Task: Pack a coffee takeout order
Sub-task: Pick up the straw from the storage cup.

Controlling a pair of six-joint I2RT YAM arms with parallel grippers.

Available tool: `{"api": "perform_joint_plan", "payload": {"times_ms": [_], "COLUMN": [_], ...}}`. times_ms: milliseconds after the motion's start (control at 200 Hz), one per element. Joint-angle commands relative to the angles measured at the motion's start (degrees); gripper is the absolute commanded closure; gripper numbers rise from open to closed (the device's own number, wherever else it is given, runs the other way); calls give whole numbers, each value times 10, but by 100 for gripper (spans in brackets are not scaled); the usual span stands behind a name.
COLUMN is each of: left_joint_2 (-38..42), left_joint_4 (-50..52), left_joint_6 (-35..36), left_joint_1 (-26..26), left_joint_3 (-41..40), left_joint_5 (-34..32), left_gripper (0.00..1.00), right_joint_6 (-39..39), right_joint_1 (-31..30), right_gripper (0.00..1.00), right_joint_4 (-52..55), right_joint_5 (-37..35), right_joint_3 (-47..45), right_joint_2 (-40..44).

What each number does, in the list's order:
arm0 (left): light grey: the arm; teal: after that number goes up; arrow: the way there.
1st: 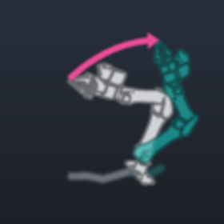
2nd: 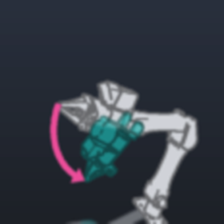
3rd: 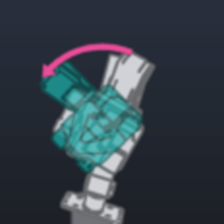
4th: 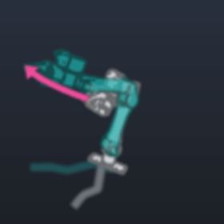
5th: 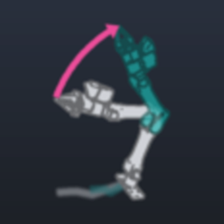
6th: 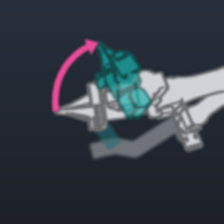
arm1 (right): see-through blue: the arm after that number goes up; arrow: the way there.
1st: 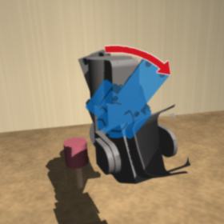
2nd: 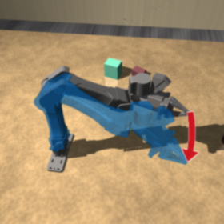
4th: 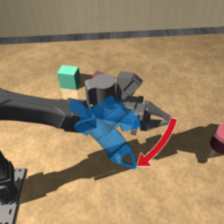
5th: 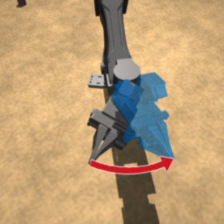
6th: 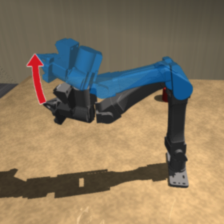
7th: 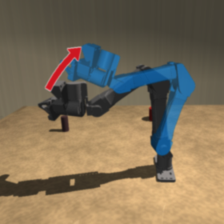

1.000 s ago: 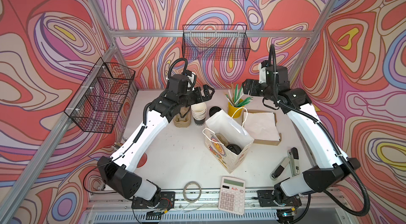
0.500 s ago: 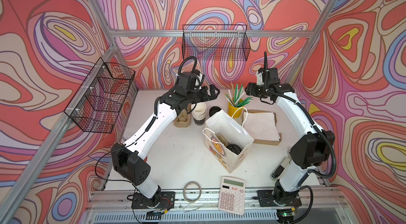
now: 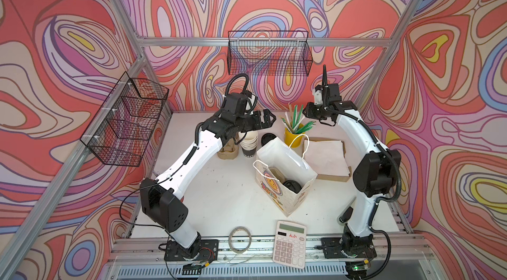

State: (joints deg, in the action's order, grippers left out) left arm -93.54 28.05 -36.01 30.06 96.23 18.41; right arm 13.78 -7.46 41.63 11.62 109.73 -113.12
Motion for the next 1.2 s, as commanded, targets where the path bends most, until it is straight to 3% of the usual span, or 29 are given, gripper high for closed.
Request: {"api": "perform_joint_plan", "payload": {"times_ms": [0, 336, 486, 962, 1197], "left_joint_2": [-1, 6, 12, 64, 109], "left_joint_4": [4, 1, 4, 39, 39], "left_joint_6": [5, 7, 10, 42, 40], "left_joint_1": [1, 1, 1, 1, -1], "left_joint_3": [-7, -17, -21, -18, -34], "left_joint_5": [4, -1, -5, -53, -9], "left_gripper": [0, 0, 0, 0, 0], "right_joint_6": [-6, -11, -11, -10, -7], "right_joint_1": [0, 0, 0, -37, -77], "right_gripper": [71, 83, 100, 100, 100], "right_joint_4": [11, 11, 11, 80, 106], "right_joint_5": [24, 3, 1, -93, -127], "right_joint_3": [22, 21, 22, 99, 133], "right_joint_2": [-15, -37, -37, 92, 177]}}
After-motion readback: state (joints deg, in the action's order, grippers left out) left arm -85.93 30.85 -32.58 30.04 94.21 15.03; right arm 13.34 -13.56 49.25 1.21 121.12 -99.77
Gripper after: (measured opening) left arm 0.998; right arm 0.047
